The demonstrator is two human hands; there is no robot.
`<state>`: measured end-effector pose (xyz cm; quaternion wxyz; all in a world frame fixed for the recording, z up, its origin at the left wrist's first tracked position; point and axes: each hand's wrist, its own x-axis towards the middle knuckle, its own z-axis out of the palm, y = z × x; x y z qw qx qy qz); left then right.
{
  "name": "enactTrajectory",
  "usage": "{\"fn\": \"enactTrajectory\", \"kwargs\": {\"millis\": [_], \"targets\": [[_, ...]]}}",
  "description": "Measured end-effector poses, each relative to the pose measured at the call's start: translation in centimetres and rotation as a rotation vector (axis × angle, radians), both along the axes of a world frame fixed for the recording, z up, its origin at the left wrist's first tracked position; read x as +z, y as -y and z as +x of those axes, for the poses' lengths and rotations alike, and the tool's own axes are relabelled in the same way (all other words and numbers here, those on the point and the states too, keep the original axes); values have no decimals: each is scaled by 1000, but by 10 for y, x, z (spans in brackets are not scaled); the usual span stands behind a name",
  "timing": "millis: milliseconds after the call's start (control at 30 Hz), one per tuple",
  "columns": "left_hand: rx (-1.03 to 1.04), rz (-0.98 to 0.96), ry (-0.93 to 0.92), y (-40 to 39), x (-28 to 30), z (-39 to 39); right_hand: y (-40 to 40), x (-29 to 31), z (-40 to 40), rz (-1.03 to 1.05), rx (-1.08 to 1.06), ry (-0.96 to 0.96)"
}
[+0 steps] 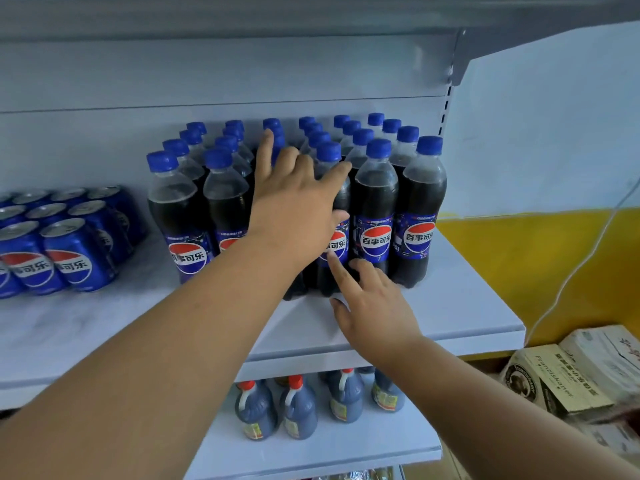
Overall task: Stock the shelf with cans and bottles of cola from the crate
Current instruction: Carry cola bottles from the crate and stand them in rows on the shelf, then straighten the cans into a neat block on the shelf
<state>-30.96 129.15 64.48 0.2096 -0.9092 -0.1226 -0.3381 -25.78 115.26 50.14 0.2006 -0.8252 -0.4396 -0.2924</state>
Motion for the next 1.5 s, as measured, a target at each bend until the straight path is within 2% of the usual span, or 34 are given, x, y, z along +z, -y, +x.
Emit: {"fn": "enactTrajectory", "kwargs": {"millis": [200, 300, 433, 533, 700, 833, 1000, 1167, 1500], "targets": [[-8, -17, 11, 3, -5, -3, -1, 9, -6, 74, 73, -113], [-39, -60, 131, 9, -13, -20, -6, 25, -13, 176, 187, -180], [-123, -227, 325, 15, -26, -66, -20, 46, -25, 362, 360, -345], [-81, -301, 337, 17, -35, -97, -33, 56, -43, 422, 456, -529], [50, -441, 384, 15, -47, -141, -48, 59, -78, 450, 616, -646], [151, -454, 371, 8, -46, -189, -66, 65, -111, 401, 645, -657], [196, -432, 467, -19, -43, -251, -95, 88, -162, 326, 680, -603], [169, -455, 493, -66, -42, -318, -137, 112, -226, 299, 682, -482], [256, -541, 483, -165, -28, -478, -239, 140, -382, 178, 663, -478]]}}
